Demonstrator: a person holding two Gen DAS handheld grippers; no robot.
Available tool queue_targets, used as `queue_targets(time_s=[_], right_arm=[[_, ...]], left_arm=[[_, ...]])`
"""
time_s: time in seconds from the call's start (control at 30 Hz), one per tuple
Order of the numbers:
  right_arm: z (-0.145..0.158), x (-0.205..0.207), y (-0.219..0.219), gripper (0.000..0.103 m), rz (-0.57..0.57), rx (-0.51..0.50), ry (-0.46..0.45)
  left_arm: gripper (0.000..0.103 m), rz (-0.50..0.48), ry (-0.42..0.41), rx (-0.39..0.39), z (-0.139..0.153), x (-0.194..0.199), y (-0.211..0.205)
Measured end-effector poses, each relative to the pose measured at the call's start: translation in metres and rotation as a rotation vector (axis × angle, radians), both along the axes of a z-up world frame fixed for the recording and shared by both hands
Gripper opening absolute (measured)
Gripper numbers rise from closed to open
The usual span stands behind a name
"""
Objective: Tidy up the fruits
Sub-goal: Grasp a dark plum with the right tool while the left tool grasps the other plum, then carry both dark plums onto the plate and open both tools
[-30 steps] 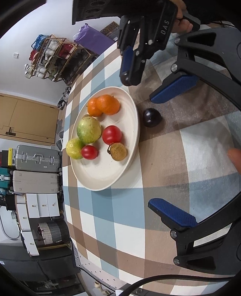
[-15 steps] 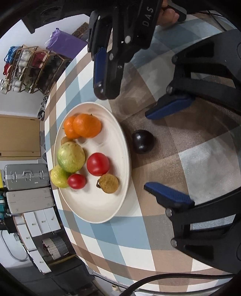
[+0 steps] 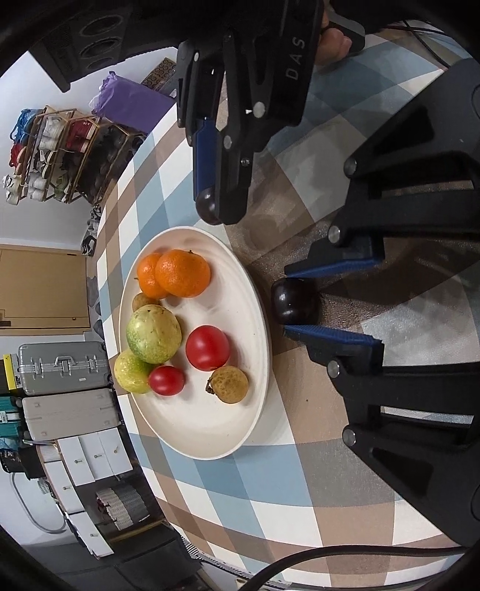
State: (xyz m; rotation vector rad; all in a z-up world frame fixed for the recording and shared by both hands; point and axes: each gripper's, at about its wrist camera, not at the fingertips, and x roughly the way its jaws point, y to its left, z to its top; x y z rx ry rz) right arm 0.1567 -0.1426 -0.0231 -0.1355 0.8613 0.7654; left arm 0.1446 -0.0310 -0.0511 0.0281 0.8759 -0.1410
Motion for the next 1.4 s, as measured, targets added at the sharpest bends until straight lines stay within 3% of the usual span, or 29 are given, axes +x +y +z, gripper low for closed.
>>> queue_targets(time_s=[0.43,1.07,1.4], right_arm=[[0.001,-0.001,-0.002,0.027,0.007,0.023,-0.009],[0.009,-0.002,-0.001,0.027,0.009,0.082,-0.057],[0.019,0.010,-0.002,0.027,-0.026,0.107,-0.052]], left_arm=[[0.023,-0.008,-0.080,-0.047,0.019,-0.018,0.007],[0.023,0.162,-0.208,-0.111,0.043,-0.026,0.050],[0.023,0.171,-0.230,-0.121,0.048,-0.022,0.054]])
